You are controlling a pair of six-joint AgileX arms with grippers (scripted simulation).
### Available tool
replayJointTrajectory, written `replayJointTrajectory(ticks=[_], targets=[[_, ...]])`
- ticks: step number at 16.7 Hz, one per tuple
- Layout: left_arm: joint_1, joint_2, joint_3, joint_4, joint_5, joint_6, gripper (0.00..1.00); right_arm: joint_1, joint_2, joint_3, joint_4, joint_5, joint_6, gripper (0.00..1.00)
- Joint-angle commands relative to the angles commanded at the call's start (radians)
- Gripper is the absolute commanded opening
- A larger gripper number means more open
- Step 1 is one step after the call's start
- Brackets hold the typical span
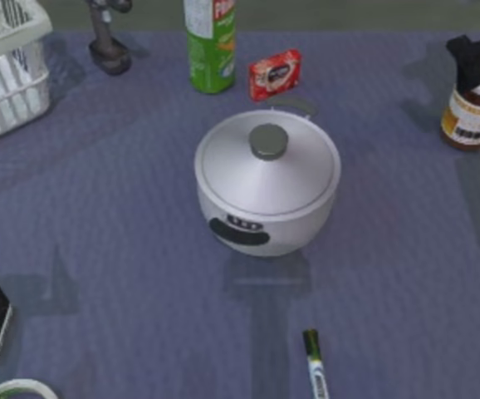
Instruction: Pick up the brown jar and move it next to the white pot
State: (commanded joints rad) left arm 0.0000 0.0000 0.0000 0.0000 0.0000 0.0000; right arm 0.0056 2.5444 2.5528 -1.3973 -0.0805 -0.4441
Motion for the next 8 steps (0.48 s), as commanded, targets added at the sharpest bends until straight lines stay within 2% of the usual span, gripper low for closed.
replayJointTrajectory(ticks=[5,8], targets=[[0.000,0.000,0.000,0.000,0.000,0.000,1.00,-0.005,-0.002,-0.006,0.004,0.001,0.000,1.00],[0.000,0.000,0.000,0.000,0.000,0.000,1.00,0.002,0.001,-0.068,0.068,0.000,0.002,1.00]])
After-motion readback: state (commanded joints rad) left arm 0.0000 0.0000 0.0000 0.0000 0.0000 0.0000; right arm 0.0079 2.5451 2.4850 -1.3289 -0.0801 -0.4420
